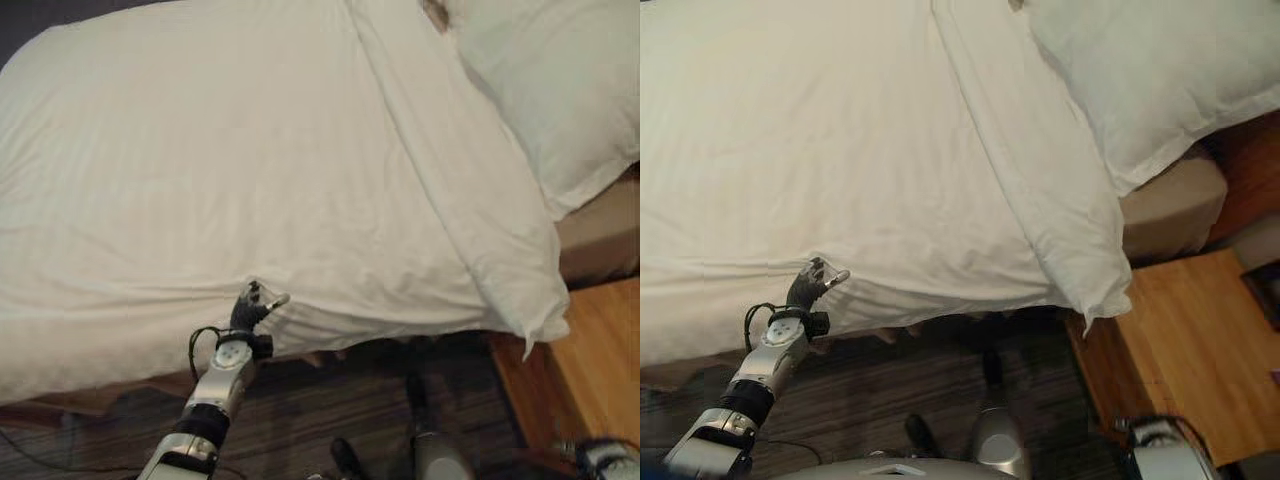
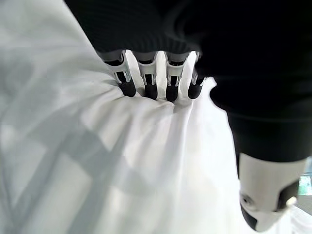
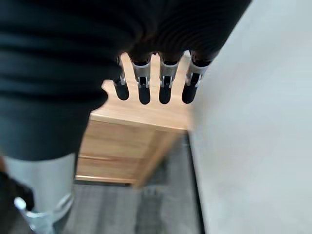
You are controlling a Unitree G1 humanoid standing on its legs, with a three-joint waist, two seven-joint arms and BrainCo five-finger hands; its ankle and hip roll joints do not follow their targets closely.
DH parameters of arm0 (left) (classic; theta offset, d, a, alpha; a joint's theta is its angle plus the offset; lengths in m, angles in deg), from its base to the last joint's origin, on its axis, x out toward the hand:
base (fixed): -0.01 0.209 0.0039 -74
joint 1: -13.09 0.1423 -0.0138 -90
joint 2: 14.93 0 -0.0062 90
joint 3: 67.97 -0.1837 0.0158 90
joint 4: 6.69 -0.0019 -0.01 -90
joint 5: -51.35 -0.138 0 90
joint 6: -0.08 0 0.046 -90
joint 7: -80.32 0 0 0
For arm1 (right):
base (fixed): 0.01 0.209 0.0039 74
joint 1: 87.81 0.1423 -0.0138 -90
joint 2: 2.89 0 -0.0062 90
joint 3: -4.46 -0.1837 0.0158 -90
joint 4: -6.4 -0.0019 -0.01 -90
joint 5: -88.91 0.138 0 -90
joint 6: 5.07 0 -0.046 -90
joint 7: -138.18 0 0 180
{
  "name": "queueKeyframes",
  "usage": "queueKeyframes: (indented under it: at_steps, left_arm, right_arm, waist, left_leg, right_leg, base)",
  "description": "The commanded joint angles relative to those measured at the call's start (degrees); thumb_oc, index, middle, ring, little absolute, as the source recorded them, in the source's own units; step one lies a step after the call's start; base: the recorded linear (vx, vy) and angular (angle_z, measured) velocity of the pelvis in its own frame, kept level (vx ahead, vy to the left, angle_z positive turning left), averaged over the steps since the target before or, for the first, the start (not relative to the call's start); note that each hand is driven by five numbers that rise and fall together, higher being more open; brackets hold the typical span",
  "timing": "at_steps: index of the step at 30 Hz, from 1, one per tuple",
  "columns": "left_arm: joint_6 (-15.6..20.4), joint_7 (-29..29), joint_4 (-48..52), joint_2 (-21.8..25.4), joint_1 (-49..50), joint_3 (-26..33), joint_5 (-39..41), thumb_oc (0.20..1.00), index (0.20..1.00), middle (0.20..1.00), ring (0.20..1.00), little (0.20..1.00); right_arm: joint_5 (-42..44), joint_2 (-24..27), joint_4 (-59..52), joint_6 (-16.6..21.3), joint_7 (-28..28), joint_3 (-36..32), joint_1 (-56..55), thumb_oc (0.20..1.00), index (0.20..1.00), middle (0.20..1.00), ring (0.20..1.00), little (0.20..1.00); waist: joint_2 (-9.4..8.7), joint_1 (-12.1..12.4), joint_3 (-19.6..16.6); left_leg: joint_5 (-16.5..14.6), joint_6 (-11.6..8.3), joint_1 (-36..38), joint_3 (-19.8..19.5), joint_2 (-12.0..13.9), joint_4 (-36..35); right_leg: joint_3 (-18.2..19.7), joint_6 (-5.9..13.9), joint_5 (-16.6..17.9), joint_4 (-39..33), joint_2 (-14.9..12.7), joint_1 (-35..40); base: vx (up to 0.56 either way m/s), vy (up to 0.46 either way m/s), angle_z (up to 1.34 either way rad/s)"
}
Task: Making the bed.
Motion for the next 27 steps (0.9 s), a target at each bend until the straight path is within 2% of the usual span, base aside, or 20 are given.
queueKeyframes:
  at_steps: [1, 2, 3, 7, 8, 9, 10, 12, 16, 17, 18, 20, 21, 23, 24, 27]
  left_arm:
    - [-2.17, -7.53, -1.83, -7.95, -3.33, -3.36, 2.08, 1.0, 1.0, 1.0, 1.0, 1.0]
    - [-2.12, -7.31, -1.99, -7.81, -3.31, -2.76, 2.18, 1.0, 1.0, 1.0, 1.0, 1.0]
    - [-1.97, -7.04, -1.94, -7.67, -3.41, -2.4, 2.63, 1.0, 1.0, 1.0, 1.0, 1.0]
    - [-2.3, -7.39, 2.28, -7.48, -3.51, -2.57, 4.64, 1.0, 1.0, 1.0, 1.0, 1.0]
    - [-2.31, -7.4, 2.29, -7.47, -3.5, -2.56, 4.64, 1.0, 1.0, 1.0, 1.0, 1.0]
    - [-2.05, -7.19, 2.67, -7.84, -3.33, -2.45, 4.98, 1.0, 1.0, 1.0, 1.0, 1.0]
    - [-2.05, -7.19, 2.66, -7.83, -3.34, -2.46, 4.98, 1.0, 1.0, 1.0, 1.0, 1.0]
    - [-2.12, -6.28, 2.65, -7.97, -3.45, -1.52, 5.73, 1.0, 1.0, 1.0, 1.0, 1.0]
    - [-2.12, -4.67, -1.95, -8.65, -3.19, 1.79, 10.15, 1.0, 1.0, 1.0, 1.0, 1.0]
    - [-2.3, -4.52, -2.74, -8.52, -3.13, 2.01, 10.57, 1.0, 1.0, 1.0, 1.0, 1.0]
    - [-2.29, -4.54, -2.77, -8.49, -3.14, 2.02, 10.58, 1.0, 1.0, 1.0, 1.0, 1.0]
    - [-1.77, -4.6, -3.34, -8.6, -3.81, 1.24, 10.92, 1.0, 1.0, 1.0, 1.0, 1.0]
    - [-1.75, -4.61, -3.39, -8.57, -3.88, 1.28, 10.93, 1.0, 1.0, 1.0, 1.0, 1.0]
    - [-0.96, -4.02, -4.57, -8.19, -7.11, 0.15, 11.88, 1.0, 1.0, 1.0, 1.0, 1.0]
    - [-0.93, -4.03, -4.67, -8.21, -7.29, 0.18, 11.9, 1.0, 1.0, 1.0, 1.0, 1.0]
    - [0.0, -3.78, -6.96, -7.85, -11.17, -1.19, 12.92, 1.0, 1.0, 1.0, 1.0, 1.0]
  right_arm:
    - [4.35, 7.04, 0.38, 0.84, 0.56, -2.05, 5.67, 1.0, 1.0, 1.0, 1.0, 1.0]
    - [7.0, 7.64, -0.69, 1.55, 0.86, -3.29, 5.73, 0.746, 0.746, 0.746, 0.746, 0.746]
    - [9.23, 8.42, -2.05, 2.47, 1.39, -4.19, 6.04, 0.2, 0.2, 0.2, 0.2, 0.2]
    - [11.98, 9.0, -12.02, 5.43, 1.86, -2.07, 10.37, 0.2, 0.2, 0.2, 0.2, 0.2]
    - [12.0, 8.98, -12.06, 5.4, 1.88, -2.06, 10.37, 0.2, 0.2, 0.2, 0.2, 0.2]
    - [20.82, 7.73, -23.47, 9.5, 4.6, -3.76, 14.8, 0.2, 0.2, 0.2, 0.2, 0.2]
    - [20.84, 7.7, -23.6, 9.43, 4.66, -3.78, 14.73, 0.2, 0.2, 0.2, 0.2, 0.2]
    - [25.92, 5.72, -33.66, 12.24, 6.82, -4.8, 16.63, 0.2, 0.2, 0.2, 0.2, 0.2]
    - [36.6, 1.25, -43.63, 17.05, 7.5, -7.31, 18.66, 0.2, 0.2, 0.2, 0.2, 0.2]
    - [41.88, -1.56, -47.36, 19.97, 7.07, -8.11, 19.67, 0.2, 0.2, 0.2, 0.2, 0.2]
    - [41.89, -1.6, -47.43, 19.97, 7.1, -8.11, 19.63, 0.2, 0.2, 0.2, 0.2, 0.2]
    - [49.99, -6.29, -48.32, 23.22, 5.87, -7.58, 23.21, 0.2, 0.2, 0.2, 0.2, 0.2]
    - [50.06, -6.28, -48.24, 23.27, 5.84, -7.55, 23.31, 0.2, 0.2, 0.2, 0.2, 0.2]
    - [53.73, -7.31, -47.12, 24.4, 5.57, -6.93, 27.4, 0.2, 0.2, 0.2, 0.2, 0.2]
    - [53.75, -7.26, -47.04, 24.42, 5.56, -6.93, 27.56, 0.2, 0.2, 0.2, 0.2, 0.2]
    - [54.13, -5.6, -46.69, 25.04, 6.28, -6.72, 31.91, 0.2, 0.2, 0.2, 0.2, 0.2]
  waist:
    - [2.78, -2.19, 0.45]
    - [2.2, -2.31, 0.17]
    - [1.64, -2.45, -0.05]
    - [-0.55, -2.54, -1.75]
    - [-0.56, -2.54, -1.72]
    - [-0.56, -2.74, -2.48]
    - [-0.57, -2.74, -2.47]
    - [-0.17, -2.83, -2.83]
    - [1.39, -2.84, -3.23]
    - [2.21, -2.82, -3.25]
    - [2.18, -2.84, -3.22]
    - [3.49, -2.47, -2.78]
    - [3.47, -2.47, -2.73]
    - [4.92, -2.45, -1.48]
    - [4.95, -2.44, -1.42]
    - [7.64, -3.01, 0.84]
  left_leg:
    - [1.61, -4.56, 2.24, 0.05, 5.4, 0.73]
    - [1.67, -4.78, 2.42, 0.11, 5.66, 0.73]
    - [1.84, -5.01, 2.48, 0.15, 5.98, 0.73]
    - [1.82, -5.58, 3.4, 0.7, 6.86, 0.73]
    - [1.82, -5.58, 3.43, 0.71, 6.86, 0.73]
    - [1.75, -5.69, 3.81, 0.95, 6.99, 0.73]
    - [1.74, -5.7, 3.84, 0.95, 7.0, 0.73]
    - [1.76, -5.77, 3.97, 1.07, 7.01, 0.73]
    - [1.6, -5.66, 4.38, 1.02, 6.9, 0.73]
    - [1.32, -5.5, 4.71, 1.06, 6.7, 0.73]
    - [1.31, -5.49, 4.74, 1.06, 6.71, 0.73]
    - [1.09, -5.15, 4.75, 1.02, 6.27, 0.73]
    - [1.08, -5.15, 4.76, 1.05, 6.26, 0.73]
    - [1.43, -5.15, 3.82, 1.31, 5.9, 0.73]
    - [1.44, -5.15, 3.77, 1.32, 5.9, 0.73]
    - [2.29, -5.09, 1.31, 0.72, 5.04, 0.73]
  right_leg:
    - [0.78, 3.07, -1.92, 1.26, -0.13, 0.43]
    - [0.7, 3.09, -1.97, 1.26, 0.09, 0.64]
    - [0.6, 3.14, -1.99, 1.26, 0.25, 0.78]
    - [0.76, 3.06, -2.05, 1.26, 1.23, 1.57]
    - [0.77, 3.06, -2.05, 1.26, 1.23, 1.6]
    - [1.1, 2.86, -2.2, 1.26, 1.67, 1.72]
    - [1.1, 2.86, -2.2, 1.26, 1.68, 1.75]
    - [1.37, 2.76, -2.44, 1.26, 1.88, 1.7]
    - [1.39, 2.39, -2.98, 1.26, 2.0, 1.94]
    - [1.57, 2.25, -3.2, 1.26, 1.96, 2.0]
    - [1.57, 2.25, -3.21, 1.26, 1.96, 2.03]
    - [2.11, 2.15, -3.52, 1.26, 1.94, 1.75]
    - [2.14, 2.15, -3.51, 1.26, 1.94, 1.74]
    - [2.86, 2.06, -3.15, 1.26, 1.89, 0.35]
    - [2.87, 2.06, -3.13, 1.26, 1.89, 0.29]
    - [3.29, 2.13, -2.62, 1.26, 0.89, -1.89]
  base:
    - [0.08, -0.046, -0.08]
    - [0.07, -0.041, -0.09]
    - [0.03, -0.027, -0.09]
    - [0.01, -0.012, 0.03]
    - [0.03, 0.006, -0.08]
    - [0.01, 0.016, -0.08]
    - [0.02, 0.024, -0.1]
    - [0.0, 0.004, -0.02]
    - [0.01, -0.009, 0.0]
    - [0.0, 0.0, 0.0]
    - [0.0, 0.0, 0.0]
    - [0.0, -0.007, -0.02]
    - [-0.01, -0.003, -0.03]
    - [-0.06, -0.015, -0.11]
    - [-0.13, -0.003, -0.12]
    - [-0.09, 0.02, 0.04]
